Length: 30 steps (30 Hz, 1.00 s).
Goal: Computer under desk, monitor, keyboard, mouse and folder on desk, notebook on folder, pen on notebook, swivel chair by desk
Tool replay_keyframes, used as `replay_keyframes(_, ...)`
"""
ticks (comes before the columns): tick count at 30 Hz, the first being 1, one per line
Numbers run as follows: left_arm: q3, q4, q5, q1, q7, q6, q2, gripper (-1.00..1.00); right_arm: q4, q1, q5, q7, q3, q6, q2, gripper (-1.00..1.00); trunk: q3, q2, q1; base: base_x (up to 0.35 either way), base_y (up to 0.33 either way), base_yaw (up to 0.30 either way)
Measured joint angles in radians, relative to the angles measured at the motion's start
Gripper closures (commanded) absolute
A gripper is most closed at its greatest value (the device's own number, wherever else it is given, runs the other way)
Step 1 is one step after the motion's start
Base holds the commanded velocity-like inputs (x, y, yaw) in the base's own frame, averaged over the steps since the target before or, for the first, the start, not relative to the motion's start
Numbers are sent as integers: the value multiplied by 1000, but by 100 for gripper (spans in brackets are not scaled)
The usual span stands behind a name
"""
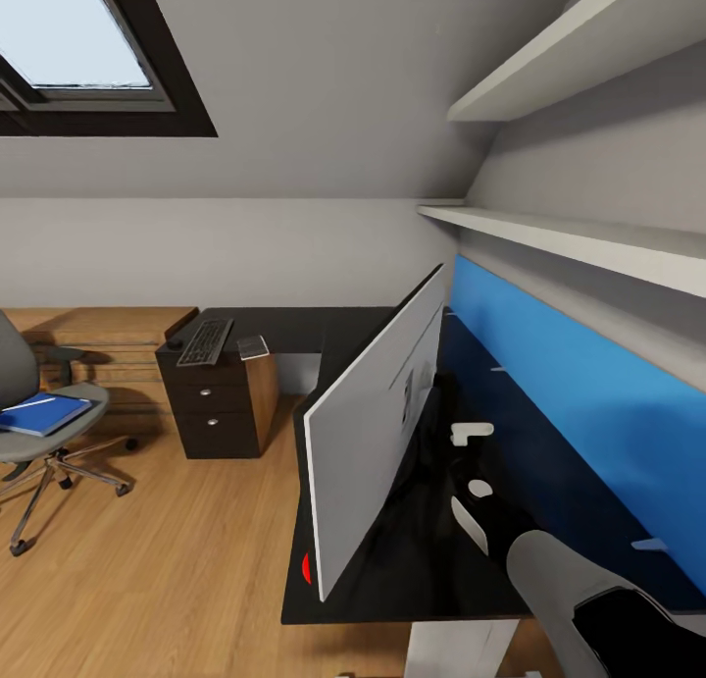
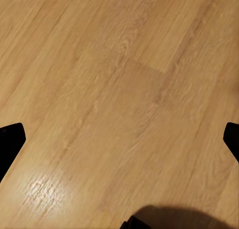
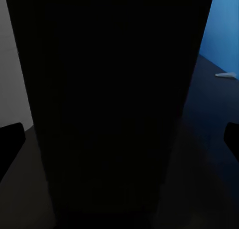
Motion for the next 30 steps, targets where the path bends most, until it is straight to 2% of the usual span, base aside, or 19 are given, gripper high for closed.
replay_keyframes(6,0,0,1,0,0,0,0,-100,0,0,1,-2,-3,-1,-11,100,0,0,0,1,0,0)
replay_keyframes(13,0,-4,1,0,0,-1,1,-100,-4,0,0,3,-2,-3,-11,100,0,0,0,0,0,0)
replay_keyframes(16,2,-87,4,0,2,14,8,-100,-4,0,-1,4,-2,-2,-10,100,0,0,0,0,0,0)
replay_keyframes(17,3,-167,4,0,2,57,9,-100,-4,0,1,4,-3,-1,-10,100,0,0,0,0,0,0)
replay_keyframes(18,3,-201,5,0,2,85,9,-100,-4,0,1,5,-3,-1,-11,100,0,0,0,0,0,0)
replay_keyframes(19,3,-263,4,0,3,155,9,-100,-4,0,2,4,-2,0,-10,100,0,0,0,0,0,0)
replay_keyframes(22,2,-488,5,0,5,427,8,-100,-4,0,3,3,-2,1,-10,100,0,0,0,0,0,0)
replay_keyframes(23,2,-600,8,0,6,536,7,-100,-4,0,1,1,-1,1,-10,100,0,0,0,0,0,0)
replay_keyframes(26,2,-745,18,-24,7,659,-1,-100,-4,0,0,-1,-1,2,-9,100,0,0,0,0,0,0)
replay_keyframes(27,1,-789,40,-70,6,754,-10,-100,-5,0,0,-7,0,3,-8,100,0,0,0,0,0,0)
replay_keyframes(28,1,-797,46,-86,6,785,-12,-100,-5,0,-6,-12,0,2,-8,100,0,0,0,0,0,0)
replay_keyframes(30,1,-810,88,-119,3,888,-15,-100,-6,1,-12,-25,-9,1,-9,100,0,0,0,0,0,0)
